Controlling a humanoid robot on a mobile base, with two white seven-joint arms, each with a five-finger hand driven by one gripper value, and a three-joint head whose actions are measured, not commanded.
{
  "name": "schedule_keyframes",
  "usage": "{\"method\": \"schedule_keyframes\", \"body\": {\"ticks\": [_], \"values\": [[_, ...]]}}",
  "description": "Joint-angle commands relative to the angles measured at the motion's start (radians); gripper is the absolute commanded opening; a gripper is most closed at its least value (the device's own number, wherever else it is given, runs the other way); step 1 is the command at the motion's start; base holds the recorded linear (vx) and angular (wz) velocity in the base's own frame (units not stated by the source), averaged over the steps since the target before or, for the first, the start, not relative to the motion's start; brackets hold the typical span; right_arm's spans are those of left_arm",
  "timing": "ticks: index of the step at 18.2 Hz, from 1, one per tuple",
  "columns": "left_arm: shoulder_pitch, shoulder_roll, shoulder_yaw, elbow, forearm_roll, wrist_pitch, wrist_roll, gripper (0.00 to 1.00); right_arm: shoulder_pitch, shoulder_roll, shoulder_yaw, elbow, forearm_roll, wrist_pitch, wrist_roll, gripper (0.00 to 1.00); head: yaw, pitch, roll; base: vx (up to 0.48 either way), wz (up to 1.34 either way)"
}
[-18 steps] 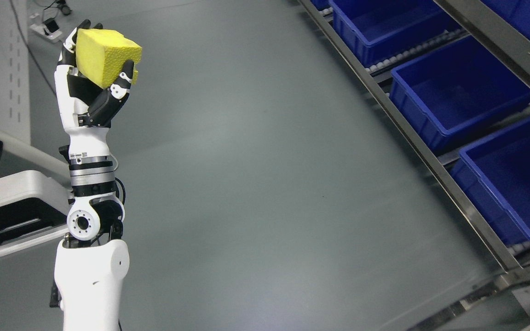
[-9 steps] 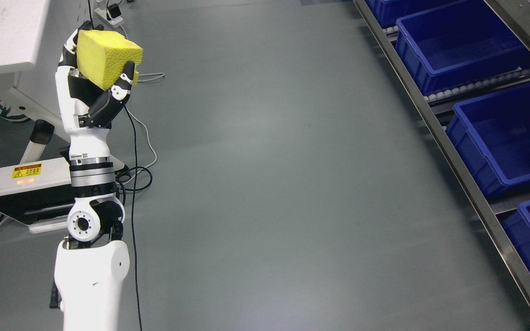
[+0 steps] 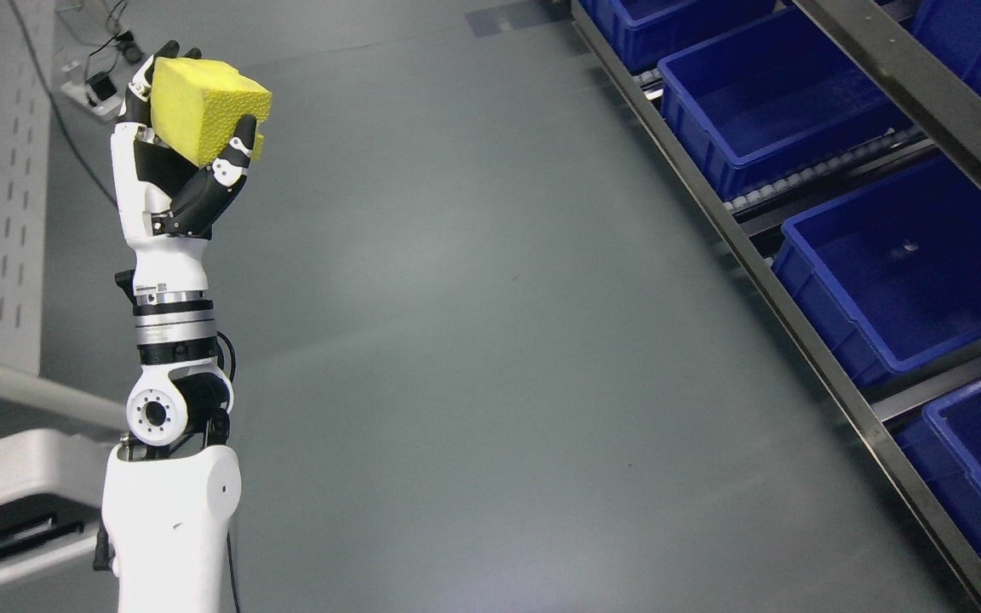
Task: Move yellow foam block to right shelf middle
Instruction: 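Hold the cube aloft in the left hand while turning toward the blue bins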
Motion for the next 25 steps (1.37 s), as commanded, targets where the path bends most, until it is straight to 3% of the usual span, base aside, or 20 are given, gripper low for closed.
{"method": "schedule_keyframes", "body": {"ticks": [1,19,23,25], "values": [[-0.001,0.017,-0.005,0.003,0.0,0.001,0.0,0.36,-0.002,-0.017,0.0,-0.017,0.0,0.001,0.001,1.0,0.0,0.0,0.0,0.369,-0.46],[-0.028,0.017,-0.099,0.026,0.049,-0.002,-0.009,0.36,-0.002,-0.017,0.0,-0.017,0.0,0.001,0.001,1.0,0.0,0.0,0.0,0.464,-0.42],[-0.177,0.017,-0.116,0.012,0.052,0.002,-0.029,0.36,-0.002,-0.017,0.0,-0.017,0.0,0.001,0.001,1.0,0.0,0.0,0.0,0.368,-0.45],[-0.235,0.017,-0.135,0.019,0.058,0.072,-0.026,0.36,-0.003,-0.017,0.0,-0.017,0.0,0.001,0.001,1.0,0.0,0.0,0.0,0.288,-0.39]]}}
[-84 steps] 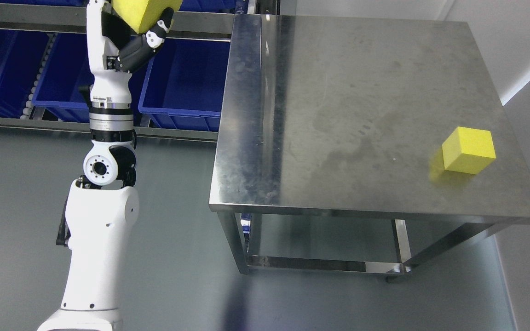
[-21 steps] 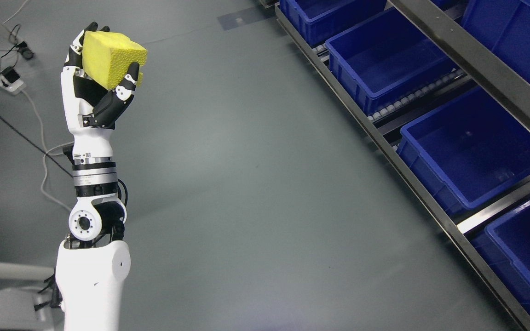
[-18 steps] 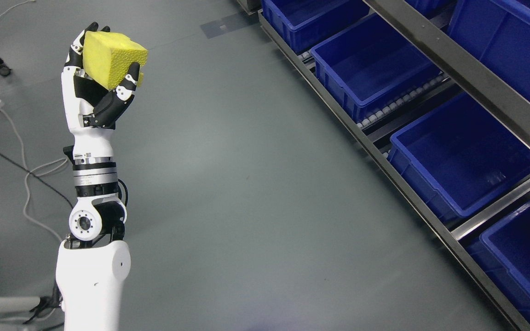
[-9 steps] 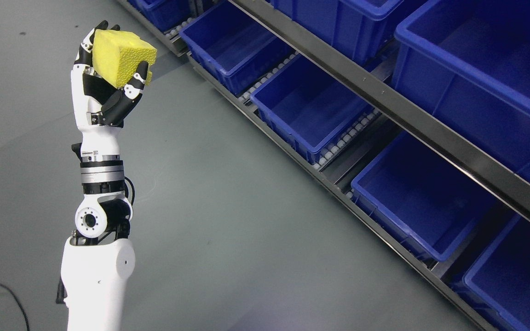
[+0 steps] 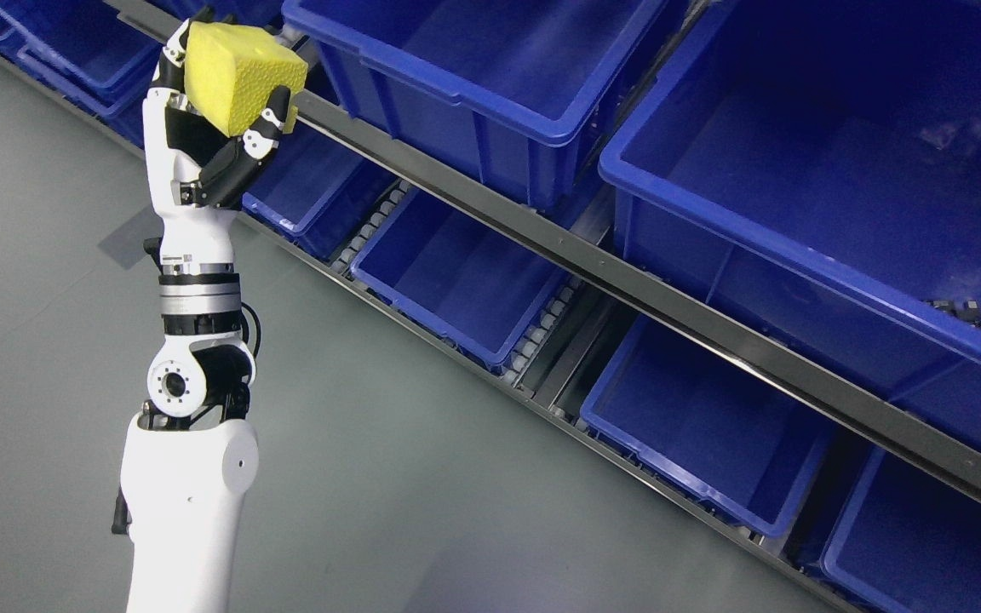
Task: Move yellow foam block to right shelf middle
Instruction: 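Extend the left arm and release the cube into a blue bin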
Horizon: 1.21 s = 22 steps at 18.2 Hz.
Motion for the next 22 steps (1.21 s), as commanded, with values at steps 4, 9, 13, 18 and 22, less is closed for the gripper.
{"method": "schedule_keyframes", "body": {"ticks": [4,9,13,18,22], "values": [[-0.287,0.018,-0.075,0.05,0.062,0.331,0.02,0.37,-0.002,-0.017,0.0,-0.017,0.0,0.001,0.001,1.0,0.0,0.0,0.0,0.208,-0.29],[-0.471,0.018,-0.089,0.2,0.064,0.638,0.02,0.39,-0.002,-0.017,0.0,-0.017,0.0,0.001,0.001,1.0,0.0,0.0,0.0,0.146,-0.19],[-0.537,0.018,-0.215,0.372,0.062,0.651,0.015,0.41,-0.002,-0.017,0.0,-0.017,0.0,0.001,0.001,1.0,0.0,0.0,0.0,0.113,-0.13],[-0.541,0.018,-0.241,0.392,0.014,0.72,0.022,0.83,-0.002,-0.017,0.0,-0.017,0.0,0.001,0.001,1.0,0.0,0.0,0.0,0.03,-0.02],[-0.57,0.018,-0.223,0.359,0.004,0.763,0.022,1.0,-0.002,-0.017,0.0,-0.017,0.0,0.001,0.001,1.0,0.0,0.0,0.0,0.004,0.0]]}}
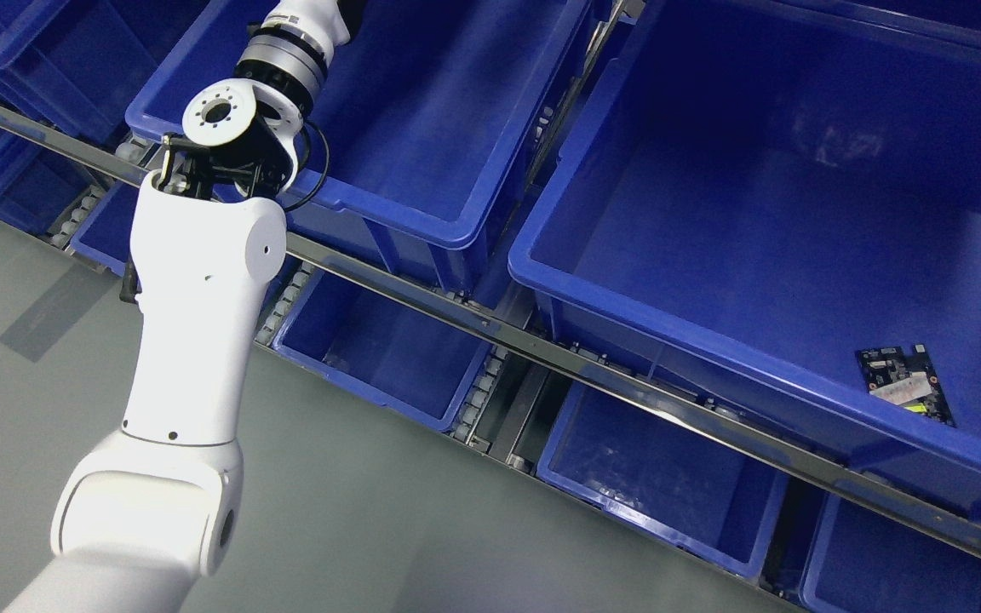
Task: Move yellow foam block to right shelf middle
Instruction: 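Extend the left arm and release the cube into a blue bin, then withdraw the empty left hand from the bin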
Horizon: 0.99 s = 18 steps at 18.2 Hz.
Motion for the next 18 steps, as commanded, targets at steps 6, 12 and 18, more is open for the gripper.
{"method": "schedule_keyframes", "body": {"ticks": [6,12,18], "values": [[-0.005,0.017,0.104,-0.134,-0.022,0.025,-0.005,1.0,-0.002,-0.017,0.0,-0.017,0.0,0.005,0.001,1.0,0.0,0.0,0.0,0.0,0.0],[0.262,0.017,0.242,-0.39,-0.02,-0.125,-0.153,1.0,-0.002,-0.017,0.0,-0.017,0.0,0.005,0.001,1.0,0.0,0.0,0.0,0.0,0.0],[0.344,0.022,0.357,-0.423,-0.022,-0.173,-0.219,1.0,-0.002,-0.017,0.0,-0.017,0.0,0.005,0.001,1.0,0.0,0.0,0.0,0.0,0.0]]}}
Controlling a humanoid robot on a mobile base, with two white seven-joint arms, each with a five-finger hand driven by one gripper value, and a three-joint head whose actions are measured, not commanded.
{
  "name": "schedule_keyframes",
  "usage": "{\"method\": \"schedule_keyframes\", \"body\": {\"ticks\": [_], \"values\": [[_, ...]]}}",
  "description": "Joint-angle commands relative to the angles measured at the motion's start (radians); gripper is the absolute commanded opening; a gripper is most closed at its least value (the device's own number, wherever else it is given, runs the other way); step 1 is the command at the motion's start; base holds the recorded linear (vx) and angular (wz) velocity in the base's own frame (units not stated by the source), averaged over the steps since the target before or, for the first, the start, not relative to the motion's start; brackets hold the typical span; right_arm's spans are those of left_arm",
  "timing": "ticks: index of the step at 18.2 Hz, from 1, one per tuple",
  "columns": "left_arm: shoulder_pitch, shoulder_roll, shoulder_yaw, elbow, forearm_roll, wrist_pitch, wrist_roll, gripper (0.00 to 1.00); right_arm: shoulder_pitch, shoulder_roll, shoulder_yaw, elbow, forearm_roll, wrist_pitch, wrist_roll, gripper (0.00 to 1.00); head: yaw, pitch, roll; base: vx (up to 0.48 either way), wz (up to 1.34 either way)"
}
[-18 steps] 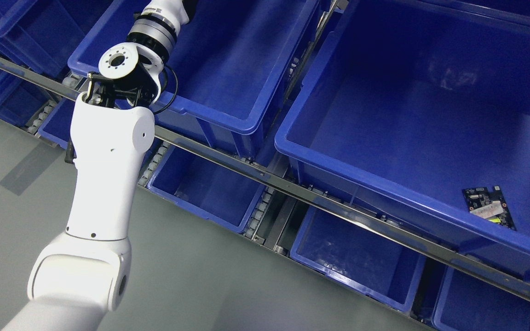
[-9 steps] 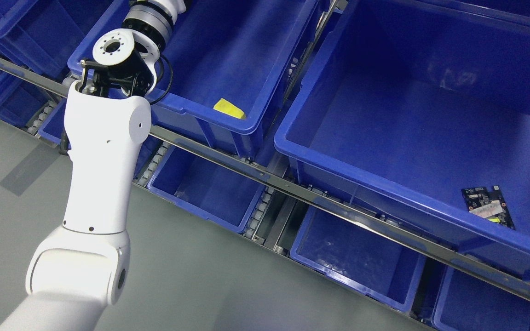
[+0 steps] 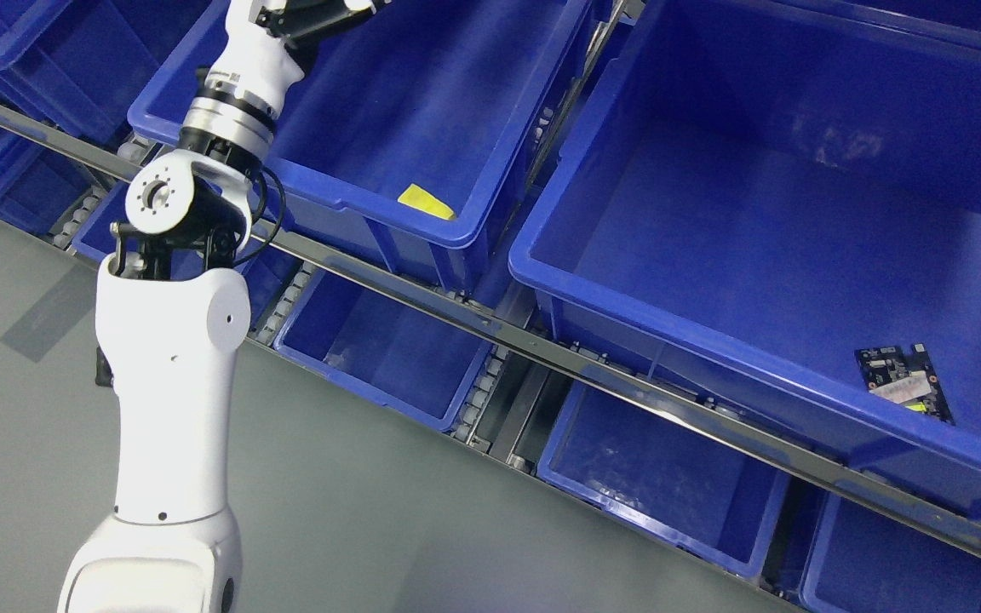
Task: Move yellow foam block to right shelf middle
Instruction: 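Withdraw the empty left hand from the bin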
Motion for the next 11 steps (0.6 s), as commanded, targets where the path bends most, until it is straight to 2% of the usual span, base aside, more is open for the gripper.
{"method": "schedule_keyframes", "body": {"ticks": [1,11], "values": [[0.106,0.022,0.184,-0.171,-0.002,-0.018,-0.013,1.0,-0.002,-0.017,0.0,-0.017,0.0,-0.001,0.001,1.0,0.0,0.0,0.0,0.0,0.0],[0.158,0.017,0.18,-0.167,-0.003,-0.008,0.006,1.0,-0.002,-0.017,0.0,-0.017,0.0,-0.001,0.001,1.0,0.0,0.0,0.0,0.0,0.0]]}}
